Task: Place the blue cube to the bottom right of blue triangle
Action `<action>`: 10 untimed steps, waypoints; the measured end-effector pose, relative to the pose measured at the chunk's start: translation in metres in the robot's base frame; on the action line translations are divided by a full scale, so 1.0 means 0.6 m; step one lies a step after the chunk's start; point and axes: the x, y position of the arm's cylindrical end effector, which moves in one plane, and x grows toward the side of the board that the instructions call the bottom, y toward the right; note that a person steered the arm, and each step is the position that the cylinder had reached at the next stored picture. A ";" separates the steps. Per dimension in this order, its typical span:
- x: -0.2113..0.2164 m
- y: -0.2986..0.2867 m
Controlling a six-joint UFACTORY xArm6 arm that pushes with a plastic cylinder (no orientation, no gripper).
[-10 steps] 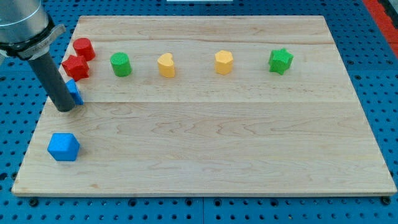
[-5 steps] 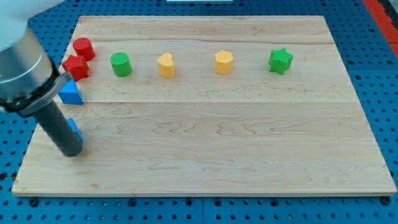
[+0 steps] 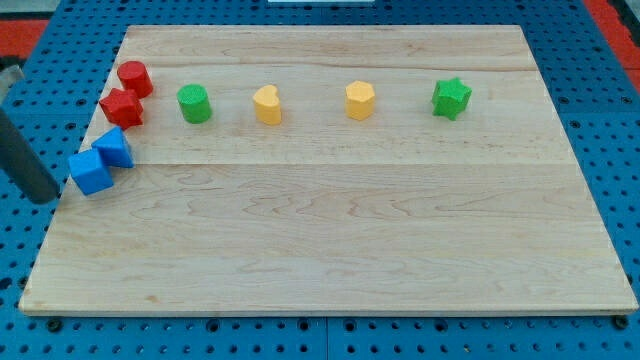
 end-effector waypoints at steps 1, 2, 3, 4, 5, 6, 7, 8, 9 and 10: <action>-0.044 0.016; -0.064 0.004; -0.096 0.020; -0.077 0.053; -0.026 0.062; -0.019 0.080; -0.028 0.176; -0.034 0.226; -0.034 0.341; -0.035 0.339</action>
